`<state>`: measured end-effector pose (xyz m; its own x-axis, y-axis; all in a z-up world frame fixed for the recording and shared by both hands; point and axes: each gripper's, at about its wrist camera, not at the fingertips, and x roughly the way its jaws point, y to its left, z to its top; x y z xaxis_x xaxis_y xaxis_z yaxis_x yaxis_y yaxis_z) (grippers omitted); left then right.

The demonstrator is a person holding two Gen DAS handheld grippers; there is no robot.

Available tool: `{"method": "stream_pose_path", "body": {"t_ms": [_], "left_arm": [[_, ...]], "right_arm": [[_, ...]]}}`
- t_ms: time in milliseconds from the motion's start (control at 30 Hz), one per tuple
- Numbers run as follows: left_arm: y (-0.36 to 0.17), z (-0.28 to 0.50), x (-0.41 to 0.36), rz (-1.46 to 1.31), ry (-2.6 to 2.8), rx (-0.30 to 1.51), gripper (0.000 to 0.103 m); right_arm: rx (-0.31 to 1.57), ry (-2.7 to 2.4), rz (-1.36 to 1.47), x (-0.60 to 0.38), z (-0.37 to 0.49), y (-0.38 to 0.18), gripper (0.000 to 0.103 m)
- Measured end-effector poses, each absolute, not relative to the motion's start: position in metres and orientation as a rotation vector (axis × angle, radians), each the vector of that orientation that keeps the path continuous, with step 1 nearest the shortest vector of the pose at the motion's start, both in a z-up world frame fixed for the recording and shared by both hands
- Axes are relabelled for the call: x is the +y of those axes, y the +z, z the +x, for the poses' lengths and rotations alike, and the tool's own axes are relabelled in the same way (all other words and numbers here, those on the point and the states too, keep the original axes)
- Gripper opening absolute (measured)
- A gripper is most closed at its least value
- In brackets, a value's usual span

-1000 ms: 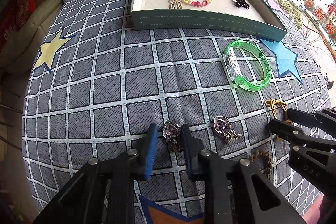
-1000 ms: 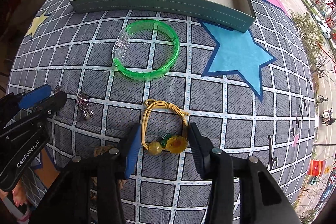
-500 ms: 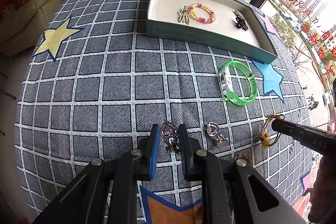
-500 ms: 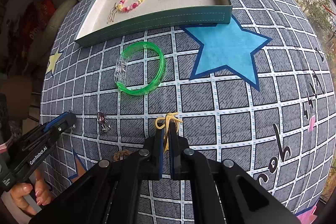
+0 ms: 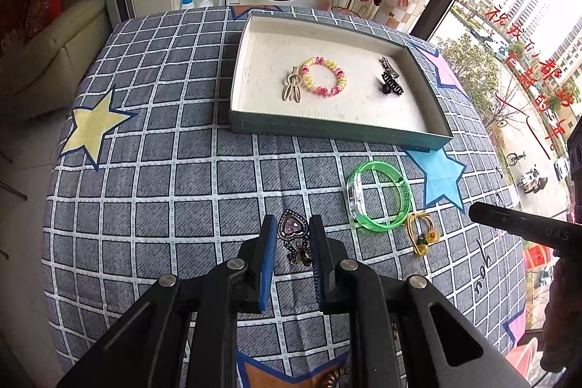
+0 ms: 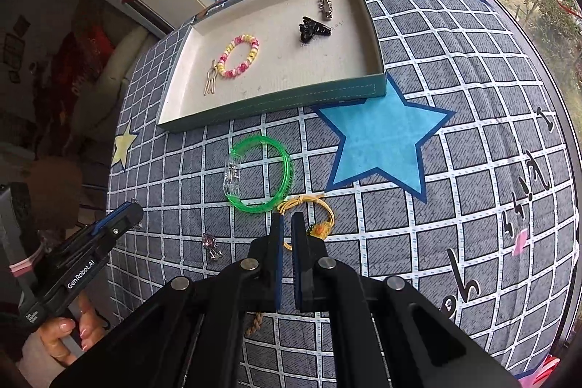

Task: Organize jewelry
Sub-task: 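Carry the earring with the left tool while the right tool carries the yellow hair tie into the tray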

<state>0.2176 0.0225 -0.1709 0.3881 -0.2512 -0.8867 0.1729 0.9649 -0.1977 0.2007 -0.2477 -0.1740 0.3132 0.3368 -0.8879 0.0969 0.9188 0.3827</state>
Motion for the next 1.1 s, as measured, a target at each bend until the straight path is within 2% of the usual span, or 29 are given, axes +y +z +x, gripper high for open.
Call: {"method": "stream_pose_path", "body": {"t_ms": [133,167,200,233,267,300,433,700,800,833,900,933,1100], "left_arm": [[-0.168,0.225,0.018,-0.08,-0.267,1.131,0.031],[-0.169,0.225,0.017,-0.081,-0.264,1.132,0.031],[-0.17,0.225,0.016,-0.083,-0.262,1.135,0.031],[-0.171,0.225,0.015,-0.083,-0.259,1.14,0.031],[-0.173,0.225,0.015,-0.083,-0.258,1.144,0.031],[-0.174,0.224,0.014,-0.081,-0.256,1.147,0.031],[-0.178,0.221,0.015,-0.076,-0.247,1.158,0.031],[-0.183,0.218,0.013,-0.074,-0.24,1.167,0.031],[-0.184,0.218,0.011,-0.071,-0.242,1.17,0.031],[-0.184,0.217,0.011,-0.069,-0.243,1.17,0.031],[-0.184,0.217,0.01,-0.066,-0.244,1.17,0.031],[-0.183,0.217,0.01,-0.065,-0.244,1.169,0.031],[-0.182,0.218,0.013,-0.071,-0.238,1.161,0.031]], "right_arm": [[1.303,0.205,0.368,-0.244,0.213,-0.182,0.006],[1.328,0.209,0.346,-0.241,0.214,-0.189,0.011],[1.347,0.208,0.319,-0.237,0.213,-0.195,0.018],[1.357,0.209,0.289,-0.233,0.212,-0.2,0.041],[1.36,0.207,0.259,-0.229,0.21,-0.206,0.058],[1.363,0.202,0.232,-0.226,0.209,-0.211,0.059],[1.393,0.138,0.224,-0.229,0.207,-0.229,0.059],[1.396,0.079,0.304,-0.24,0.209,-0.237,0.046],[1.394,0.083,0.232,-0.225,0.211,-0.236,0.03],[1.397,0.082,0.199,-0.22,0.211,-0.236,0.019],[1.392,0.085,0.174,-0.215,0.21,-0.235,0.016],[1.385,0.085,0.173,-0.215,0.209,-0.234,0.011],[1.342,0.108,0.294,-0.236,0.204,-0.221,0.01]]}}
